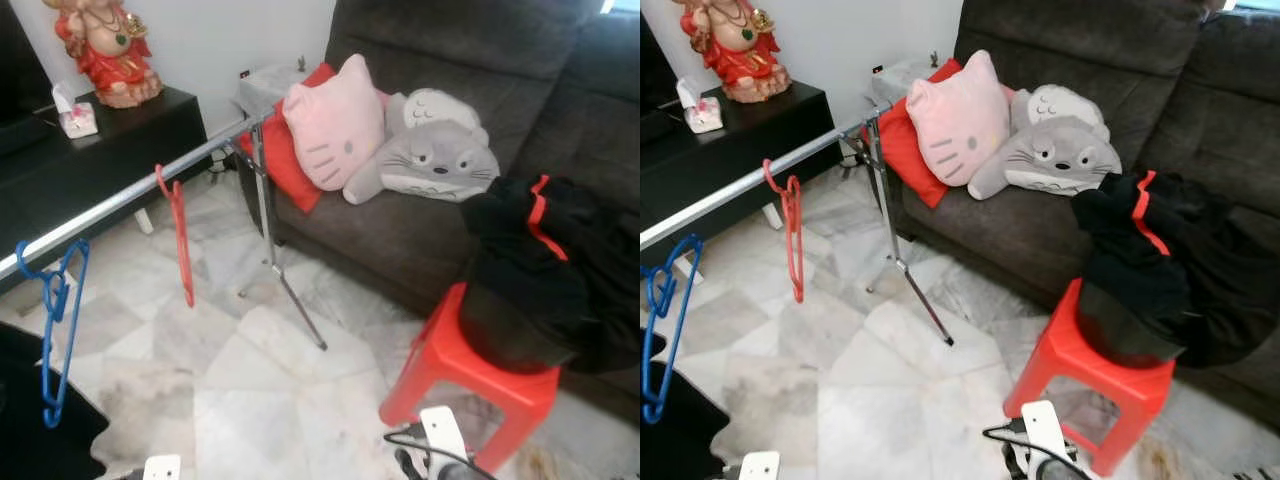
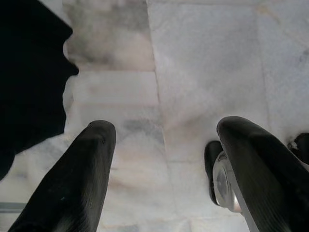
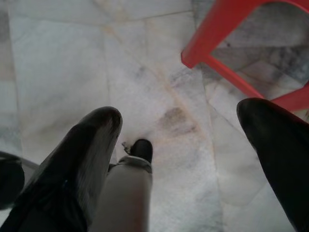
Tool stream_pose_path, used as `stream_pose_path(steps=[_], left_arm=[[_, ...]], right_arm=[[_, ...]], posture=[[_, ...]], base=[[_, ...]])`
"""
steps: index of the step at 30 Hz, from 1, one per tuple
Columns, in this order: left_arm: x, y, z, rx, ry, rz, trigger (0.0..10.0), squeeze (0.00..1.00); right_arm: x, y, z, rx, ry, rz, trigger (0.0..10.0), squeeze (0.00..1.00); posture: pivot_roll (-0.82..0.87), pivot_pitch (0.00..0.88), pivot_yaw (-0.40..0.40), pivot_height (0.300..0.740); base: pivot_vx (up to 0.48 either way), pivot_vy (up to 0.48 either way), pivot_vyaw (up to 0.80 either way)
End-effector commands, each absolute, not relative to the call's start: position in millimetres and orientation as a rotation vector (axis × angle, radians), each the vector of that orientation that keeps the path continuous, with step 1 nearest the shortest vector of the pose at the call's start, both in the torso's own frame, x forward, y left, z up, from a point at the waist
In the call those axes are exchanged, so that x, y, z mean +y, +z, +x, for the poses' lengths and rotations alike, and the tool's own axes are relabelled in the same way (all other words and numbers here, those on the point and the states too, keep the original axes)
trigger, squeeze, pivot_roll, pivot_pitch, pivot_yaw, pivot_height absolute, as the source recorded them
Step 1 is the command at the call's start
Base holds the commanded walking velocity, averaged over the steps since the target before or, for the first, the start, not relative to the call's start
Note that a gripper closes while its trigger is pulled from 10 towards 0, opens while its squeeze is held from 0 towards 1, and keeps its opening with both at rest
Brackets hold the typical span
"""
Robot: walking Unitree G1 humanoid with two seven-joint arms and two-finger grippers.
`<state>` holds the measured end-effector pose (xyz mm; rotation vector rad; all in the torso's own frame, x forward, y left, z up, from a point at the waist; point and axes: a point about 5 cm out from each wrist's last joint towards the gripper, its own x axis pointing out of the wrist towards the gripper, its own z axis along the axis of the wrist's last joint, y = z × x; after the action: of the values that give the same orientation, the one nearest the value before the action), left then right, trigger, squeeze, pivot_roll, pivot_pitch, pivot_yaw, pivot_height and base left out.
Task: Hang hanger
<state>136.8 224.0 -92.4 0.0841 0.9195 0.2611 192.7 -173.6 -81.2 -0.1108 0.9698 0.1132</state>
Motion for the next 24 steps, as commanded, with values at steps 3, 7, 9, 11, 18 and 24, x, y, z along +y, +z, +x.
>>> stream_pose_path(steps=[3, 7, 9, 11, 18, 24], left_arm=[[222.3, -91.9, 139.0, 0.916, 0.241, 0.117, 10.0, 0.0], [221.9, -92.1, 138.7, 0.916, 0.242, 0.112, 10.0, 0.0], [220.1, -92.6, 138.2, 0.918, 0.22, 0.125, 10.0, 0.0], [220.2, -92.8, 137.6, 0.919, 0.231, 0.116, 10.0, 0.0], [220.0, -93.3, 136.2, 0.921, 0.232, 0.114, 10.0, 0.0], [218.4, -93.4, 137.0, 0.922, 0.23, 0.108, 10.0, 0.0]], right_arm=[[-178.8, -82.6, 189.2, 0.983, 0.106, -0.125, 10.0, 0.0], [-179.5, -82.5, 189.1, 0.983, 0.103, -0.123, 10.0, 0.0], [-179.7, -82.6, 189.0, 0.984, 0.101, -0.122, 10.0, 0.0], [-179.8, -82.6, 189.0, 0.984, 0.101, -0.121, 10.0, 0.0], [-179.4, -82.5, 189.1, 0.984, 0.102, -0.122, 10.0, 0.0], [-179.2, -82.3, 189.6, 0.981, 0.101, -0.119, 10.0, 0.0]], posture=[[-0.01, 0.0, 0.042, 0.74], [-0.01, 0.0, 0.04, 0.74], [-0.01, 0.0, 0.041, 0.74], [-0.01, 0.0, 0.041, 0.74], [-0.01, 0.0, 0.041, 0.74], [-0.01, 0.0, 0.041, 0.74]], base=[[0.0, -0.16, -0.69], [0.0, -0.12, -0.68], [0.0, 0.0, -0.68], [0.0, 0.0, -0.68], [0.0, 0.0, -0.68], [0.0, 0.0, -0.68]])
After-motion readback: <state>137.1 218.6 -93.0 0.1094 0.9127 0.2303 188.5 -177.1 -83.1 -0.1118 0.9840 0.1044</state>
